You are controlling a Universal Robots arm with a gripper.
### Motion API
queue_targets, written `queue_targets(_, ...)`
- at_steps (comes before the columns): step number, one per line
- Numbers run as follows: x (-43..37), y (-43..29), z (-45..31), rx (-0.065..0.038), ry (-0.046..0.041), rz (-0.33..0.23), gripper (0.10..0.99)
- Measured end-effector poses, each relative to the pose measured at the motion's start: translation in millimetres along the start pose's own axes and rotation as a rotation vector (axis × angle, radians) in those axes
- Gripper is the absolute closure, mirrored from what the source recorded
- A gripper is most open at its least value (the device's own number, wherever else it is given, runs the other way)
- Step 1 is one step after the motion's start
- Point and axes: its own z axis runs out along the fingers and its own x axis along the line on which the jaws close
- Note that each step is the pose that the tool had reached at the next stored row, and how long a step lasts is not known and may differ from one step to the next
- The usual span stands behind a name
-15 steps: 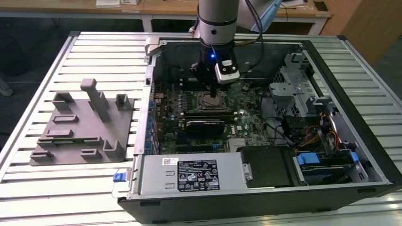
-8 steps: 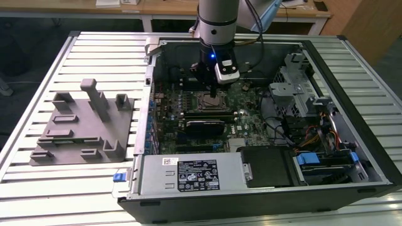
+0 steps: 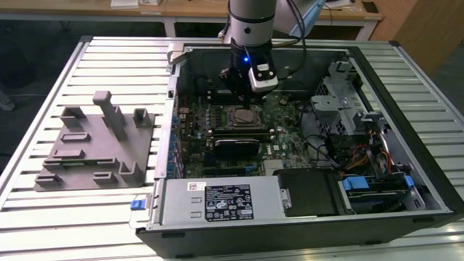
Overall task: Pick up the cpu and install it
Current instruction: 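Install the second cpu locking lever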
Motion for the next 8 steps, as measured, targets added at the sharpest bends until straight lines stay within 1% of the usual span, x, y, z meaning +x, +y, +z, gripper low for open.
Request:
queue_targets(1,-0.1,0.0,-1.1,0.000,0.0000,0.000,0.980)
queue_targets(8,-0.1,-0.1,-1.7,0.000,0.0000,0.000,0.980)
